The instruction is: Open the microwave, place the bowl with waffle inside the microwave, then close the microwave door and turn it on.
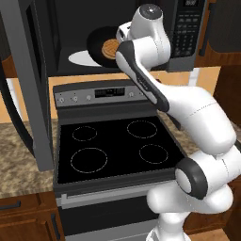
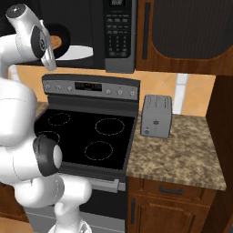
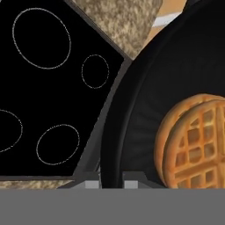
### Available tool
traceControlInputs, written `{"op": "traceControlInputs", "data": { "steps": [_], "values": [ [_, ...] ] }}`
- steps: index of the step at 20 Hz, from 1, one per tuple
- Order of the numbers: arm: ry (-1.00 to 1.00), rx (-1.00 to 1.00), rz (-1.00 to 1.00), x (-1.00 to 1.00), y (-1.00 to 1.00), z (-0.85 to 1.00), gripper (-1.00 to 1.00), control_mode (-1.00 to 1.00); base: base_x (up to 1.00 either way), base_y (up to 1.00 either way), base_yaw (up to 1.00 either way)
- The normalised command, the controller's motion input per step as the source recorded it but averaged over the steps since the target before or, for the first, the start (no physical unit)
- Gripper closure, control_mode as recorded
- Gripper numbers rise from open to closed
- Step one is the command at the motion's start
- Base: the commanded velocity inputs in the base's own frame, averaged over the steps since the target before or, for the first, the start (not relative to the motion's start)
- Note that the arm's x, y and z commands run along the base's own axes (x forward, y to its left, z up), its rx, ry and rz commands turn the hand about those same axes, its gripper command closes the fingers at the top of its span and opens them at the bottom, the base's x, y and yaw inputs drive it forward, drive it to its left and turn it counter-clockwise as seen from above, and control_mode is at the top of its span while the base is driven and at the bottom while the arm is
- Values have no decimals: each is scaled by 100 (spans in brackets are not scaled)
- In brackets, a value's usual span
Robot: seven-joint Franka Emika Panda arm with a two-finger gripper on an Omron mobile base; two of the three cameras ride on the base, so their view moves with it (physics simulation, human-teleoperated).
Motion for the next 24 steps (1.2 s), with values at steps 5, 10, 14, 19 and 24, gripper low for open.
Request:
{"op": "traceControlInputs", "data": {
  "steps": [5, 10, 14, 19, 24],
  "values": [
    [0, -4, 0, 66, 9, -19, 100, -100, 0, 0, 0],
    [0, 0, 0, 70, 0, -4, 100, -100, 0, 0, 0],
    [0, 2, 0, 71, 0, 0, 100, -100, 0, 0, 0],
    [0, 0, 0, 70, 0, -1, 100, -100, 0, 0, 0],
    [0, 0, 0, 67, 0, -13, 100, -100, 0, 0, 0]
  ]
}}
